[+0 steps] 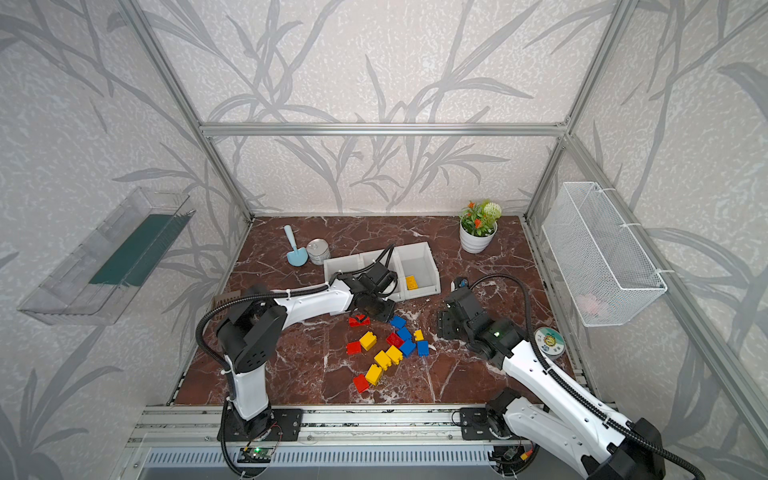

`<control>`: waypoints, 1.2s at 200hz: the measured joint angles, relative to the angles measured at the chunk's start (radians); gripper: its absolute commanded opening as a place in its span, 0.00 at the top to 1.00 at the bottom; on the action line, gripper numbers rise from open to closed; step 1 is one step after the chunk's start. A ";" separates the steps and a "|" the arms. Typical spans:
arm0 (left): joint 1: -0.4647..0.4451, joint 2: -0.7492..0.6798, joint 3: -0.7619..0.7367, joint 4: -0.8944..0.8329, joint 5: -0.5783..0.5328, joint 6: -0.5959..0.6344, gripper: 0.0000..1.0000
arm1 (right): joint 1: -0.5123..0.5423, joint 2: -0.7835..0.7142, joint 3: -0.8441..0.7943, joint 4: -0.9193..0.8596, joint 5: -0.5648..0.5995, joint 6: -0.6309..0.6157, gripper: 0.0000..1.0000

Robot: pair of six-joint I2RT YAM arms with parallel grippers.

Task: Sort the legos into containers by color
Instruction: 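Carry a blue brick with the left gripper into the nearest compartment, release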

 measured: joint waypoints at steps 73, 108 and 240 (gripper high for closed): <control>0.035 -0.291 -0.054 0.010 -0.068 0.000 0.73 | 0.000 -0.012 0.000 -0.006 0.000 0.001 0.25; 0.182 -0.338 -0.072 0.041 -0.101 0.005 0.73 | 0.000 -0.012 0.000 -0.006 0.000 0.001 0.26; 0.323 -0.182 -0.071 0.024 -0.154 0.041 0.52 | 0.000 -0.034 -0.004 -0.015 0.000 0.011 0.26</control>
